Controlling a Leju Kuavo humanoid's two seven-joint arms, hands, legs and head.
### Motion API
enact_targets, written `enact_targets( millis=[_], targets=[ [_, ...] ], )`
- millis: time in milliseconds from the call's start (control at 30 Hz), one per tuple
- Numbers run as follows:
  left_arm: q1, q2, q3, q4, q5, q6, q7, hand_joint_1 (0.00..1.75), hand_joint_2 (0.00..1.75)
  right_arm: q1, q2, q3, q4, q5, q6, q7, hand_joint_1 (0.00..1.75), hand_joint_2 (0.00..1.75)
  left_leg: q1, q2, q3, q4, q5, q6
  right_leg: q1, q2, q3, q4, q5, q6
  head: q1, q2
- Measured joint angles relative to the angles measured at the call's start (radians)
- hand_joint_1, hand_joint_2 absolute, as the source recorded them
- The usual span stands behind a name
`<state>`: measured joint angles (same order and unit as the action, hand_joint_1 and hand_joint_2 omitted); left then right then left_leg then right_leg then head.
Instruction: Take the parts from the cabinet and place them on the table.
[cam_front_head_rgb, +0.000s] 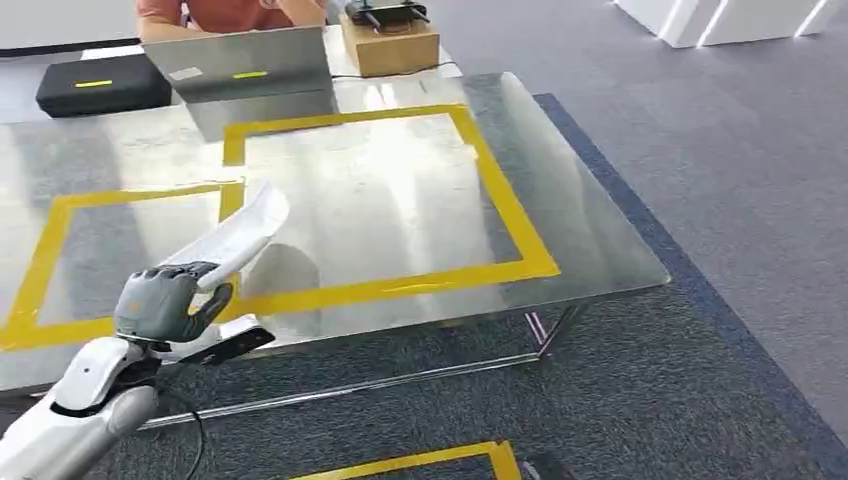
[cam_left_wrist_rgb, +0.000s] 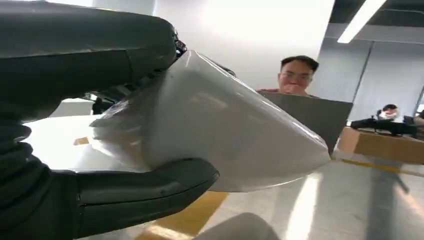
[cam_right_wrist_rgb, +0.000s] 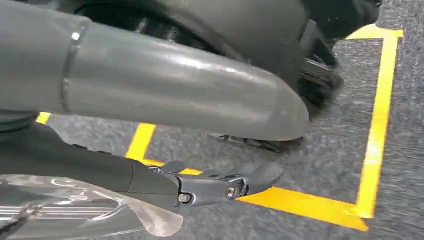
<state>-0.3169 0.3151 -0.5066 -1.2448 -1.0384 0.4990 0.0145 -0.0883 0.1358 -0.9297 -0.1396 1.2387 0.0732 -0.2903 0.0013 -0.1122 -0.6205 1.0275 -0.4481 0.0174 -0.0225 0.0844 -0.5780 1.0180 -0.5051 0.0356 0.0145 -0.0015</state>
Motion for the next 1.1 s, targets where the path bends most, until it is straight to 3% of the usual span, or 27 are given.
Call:
enact_targets(
  millis=[67,100,133,167,200,233,267,300,333,367,433,467,533,567,633,800,1100],
  targets=[
    [0.004,0.001,0.0,0.0,0.0,0.0,0.0,1.75,1.75,0.002,0.0,0.0,0.0,0.0,0.0,0.001,0.0,0.0,0.006,-0.02,-0.002,-0.009,0.008,-0.013,0.008,-0.02,0.003,0.004,-0.001,-0.01,0.003,0.0],
    [0.006,0.002,0.0,0.0,0.0,0.0,0.0,1.75,1.75,0.001,-0.001,-0.001,0.0,0.0,0.0,0.001,0.0,0.0,0.006,-0.03,-0.002,-0.01,0.008,-0.019,0.006,-0.03,0.005,0.0,0.001,-0.016,0.003,0.0],
    [0.007,0.005,0.001,0.0,0.0,0.0,0.0,1.75,1.75,0.001,0.001,-0.001,0.0,0.0,-0.002,0.001,0.0,0.0,0.007,-0.025,-0.006,-0.006,0.001,-0.021,-0.004,-0.042,0.011,-0.008,0.006,-0.025,0.004,0.0],
    [0.005,0.006,0.002,0.0,0.0,0.0,0.0,1.75,1.75,-0.003,0.0,-0.001,-0.001,-0.001,-0.001,0.0,0.0,0.0,-0.001,0.037,-0.014,0.021,-0.018,-0.027,-0.001,-0.046,0.017,-0.012,0.005,-0.031,-0.006,0.0],
    [0.0,0.006,0.002,0.0,0.0,-0.002,0.0,1.75,1.75,-0.003,0.0,-0.001,-0.001,-0.001,0.001,-0.001,0.0,0.0,0.001,0.076,-0.042,0.085,-0.054,-0.034,0.001,-0.057,0.019,-0.013,0.003,-0.035,-0.014,0.0],
    [-0.001,0.004,0.001,0.0,0.0,-0.002,0.0,1.75,1.75,-0.002,0.0,-0.001,-0.001,-0.002,0.003,-0.001,0.0,0.0,0.003,0.095,-0.08,0.169,-0.091,-0.038,0.003,-0.066,0.022,-0.013,0.001,-0.038,-0.013,0.0],
    [0.002,0.002,0.0,0.0,0.0,-0.003,0.0,1.75,1.75,0.0,0.0,-0.001,-0.001,-0.003,0.004,0.0,0.0,0.0,0.006,0.101,-0.116,0.244,-0.119,-0.041,0.003,-0.076,0.023,-0.012,-0.001,-0.04,-0.014,0.0],
    [0.006,0.002,0.0,0.0,0.0,-0.004,0.0,1.75,1.75,0.003,0.0,-0.002,-0.001,-0.003,0.004,0.0,0.0,0.0,0.008,0.103,-0.141,0.293,-0.129,-0.044,0.003,-0.083,0.024,-0.012,-0.004,-0.04,-0.013,0.0],
    [0.008,0.002,0.0,0.0,0.0,-0.005,0.0,1.75,1.75,0.003,-0.001,-0.002,-0.001,-0.005,0.004,0.0,0.0,0.0,0.01,0.103,-0.141,0.29,-0.113,-0.045,0.003,-0.087,0.027,-0.012,-0.006,-0.04,-0.014,0.0],
    [0.009,0.002,0.0,0.0,0.0,-0.005,0.0,1.75,1.75,0.003,-0.001,-0.002,-0.001,-0.006,0.004,0.0,0.0,0.0,0.011,0.103,-0.12,0.249,-0.08,-0.044,0.003,-0.09,0.029,-0.012,-0.008,-0.038,-0.013,0.0],
    [0.008,0.002,0.001,0.0,0.0,-0.005,0.0,1.75,1.75,0.001,0.0,-0.002,-0.001,-0.006,0.006,0.0,0.0,0.0,0.009,0.105,-0.025,0.061,0.018,-0.035,0.003,-0.094,0.043,-0.012,-0.016,-0.032,-0.014,0.0],
    [0.006,0.002,0.002,0.0,0.0,-0.005,0.0,1.75,1.75,0.001,0.0,-0.002,-0.001,-0.006,0.006,0.0,0.0,0.0,0.006,0.111,0.003,0.011,0.013,-0.029,0.003,-0.096,0.046,-0.014,-0.019,-0.03,-0.013,0.0],
    [0.0,0.002,0.001,0.0,-0.002,-0.006,0.0,1.75,1.75,0.0,0.0,-0.002,-0.001,-0.006,0.008,-0.001,0.0,0.0,0.004,0.11,0.014,-0.016,0.006,-0.027,0.013,-0.097,0.038,-0.006,-0.024,-0.024,-0.012,0.0],
    [-0.001,0.001,0.001,0.0,-0.003,-0.006,0.0,1.75,1.75,0.0,-0.001,-0.002,-0.001,-0.006,0.009,-0.001,0.0,0.0,0.005,0.11,0.012,-0.015,0.004,-0.033,0.013,-0.098,0.039,-0.009,-0.024,-0.03,-0.011,0.0],
    [-0.001,0.001,0.001,0.0,-0.002,-0.006,0.0,1.75,1.75,-0.001,0.0,-0.002,-0.001,-0.006,0.01,-0.001,0.0,0.0,0.002,0.109,0.012,-0.015,0.002,-0.03,0.011,-0.1,0.044,-0.017,-0.023,-0.029,-0.012,0.0],
    [-0.003,0.0,0.0,0.0,-0.003,-0.006,0.0,1.75,1.75,-0.001,0.0,-0.002,-0.001,-0.006,0.011,-0.001,0.0,0.0,0.001,0.109,0.012,-0.014,-0.001,-0.021,0.01,-0.099,0.048,-0.027,-0.018,-0.019,-0.012,0.0],
    [-0.032,0.001,0.0,0.025,-0.024,-0.006,0.002,1.75,1.75,-0.004,0.0,-0.002,-0.001,-0.003,0.024,0.005,0.0,0.0,-0.001,0.109,0.012,-0.013,0.0,-0.017,0.009,-0.099,0.048,-0.029,-0.017,-0.012,-0.012,0.0]
  ],
)
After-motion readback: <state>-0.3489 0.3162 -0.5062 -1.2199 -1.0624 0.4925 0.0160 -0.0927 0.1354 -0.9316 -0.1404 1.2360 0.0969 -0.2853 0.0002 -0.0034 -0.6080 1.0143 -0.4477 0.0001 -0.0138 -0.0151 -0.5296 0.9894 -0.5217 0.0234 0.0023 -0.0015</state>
